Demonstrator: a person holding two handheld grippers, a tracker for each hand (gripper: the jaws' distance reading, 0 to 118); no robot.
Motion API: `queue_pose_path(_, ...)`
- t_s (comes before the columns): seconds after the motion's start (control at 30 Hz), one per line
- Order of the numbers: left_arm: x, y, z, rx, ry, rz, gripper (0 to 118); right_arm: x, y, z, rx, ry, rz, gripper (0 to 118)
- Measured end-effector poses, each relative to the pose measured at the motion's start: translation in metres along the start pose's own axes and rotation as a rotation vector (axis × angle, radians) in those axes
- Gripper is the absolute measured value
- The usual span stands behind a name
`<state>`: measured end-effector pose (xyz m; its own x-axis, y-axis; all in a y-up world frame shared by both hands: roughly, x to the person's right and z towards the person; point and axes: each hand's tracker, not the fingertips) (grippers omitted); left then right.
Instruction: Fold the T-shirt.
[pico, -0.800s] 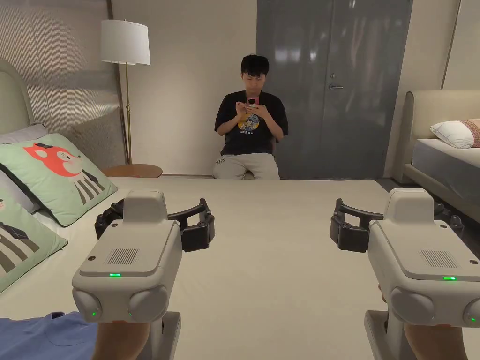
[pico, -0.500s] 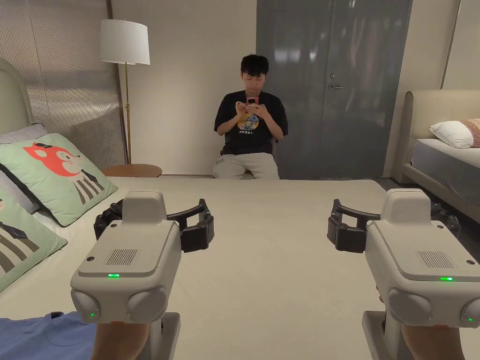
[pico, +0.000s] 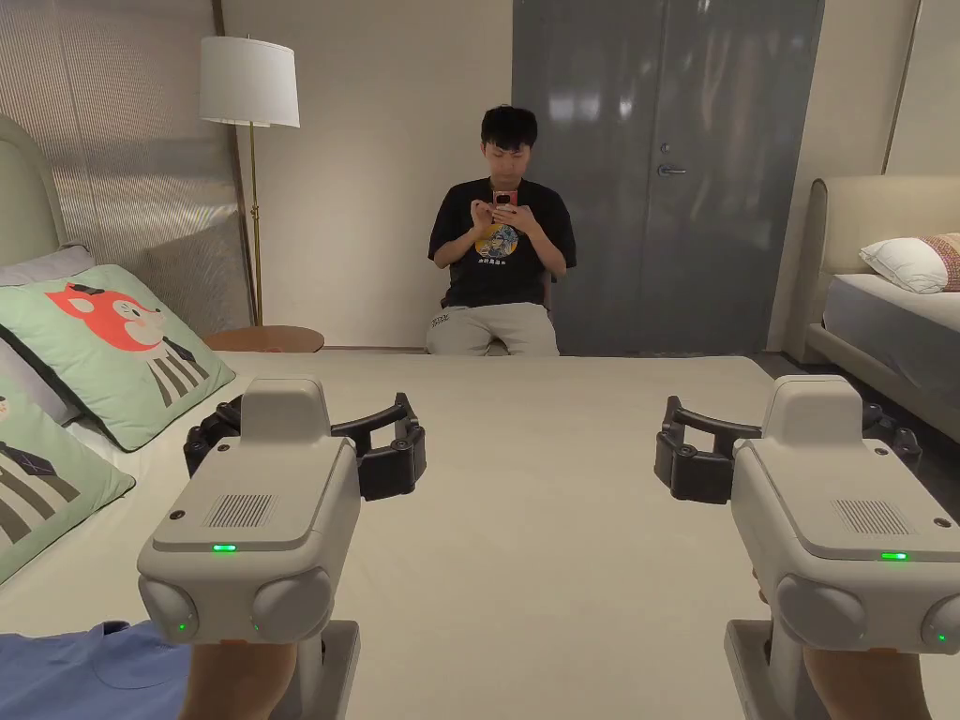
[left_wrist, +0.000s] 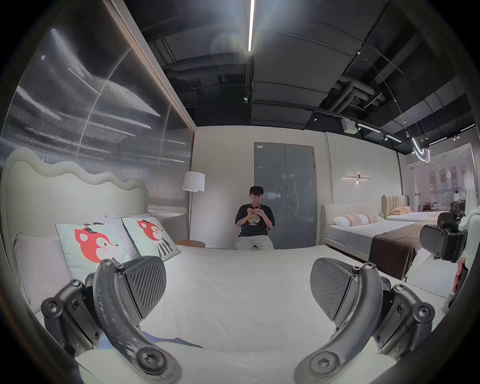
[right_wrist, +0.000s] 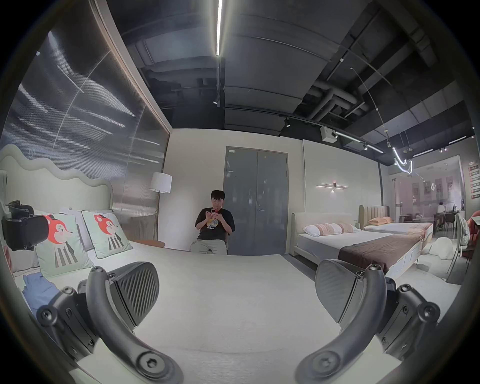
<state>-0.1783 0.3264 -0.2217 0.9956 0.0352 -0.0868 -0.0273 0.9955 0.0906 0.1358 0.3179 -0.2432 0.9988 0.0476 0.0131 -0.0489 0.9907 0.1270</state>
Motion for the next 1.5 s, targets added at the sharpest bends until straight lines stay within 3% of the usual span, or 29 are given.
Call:
queue_pose_path(1.3,0.003,-0.004,0.001,0.001,-0.016,-0.009,108,0.005,0.002,0.012,0.021,-0.021,0.005,118)
queue_pose_path(1.43,0.004,-0.004,0.004,0.009,-0.024,-0.005,87,0.008,-0.003,0.012,0.020,-0.006,0.006,103)
queue_pose_path(1.47,0.006,-0.004,0.004,0.013,-0.022,-0.010,64,0.007,-0.004,0.012,0.023,-0.014,0.013,83)
queue_pose_path(1.5,0.008,-0.004,0.004,0.014,-0.011,-0.019,27,0.006,-0.004,0.011,0.019,-0.038,0.028,44)
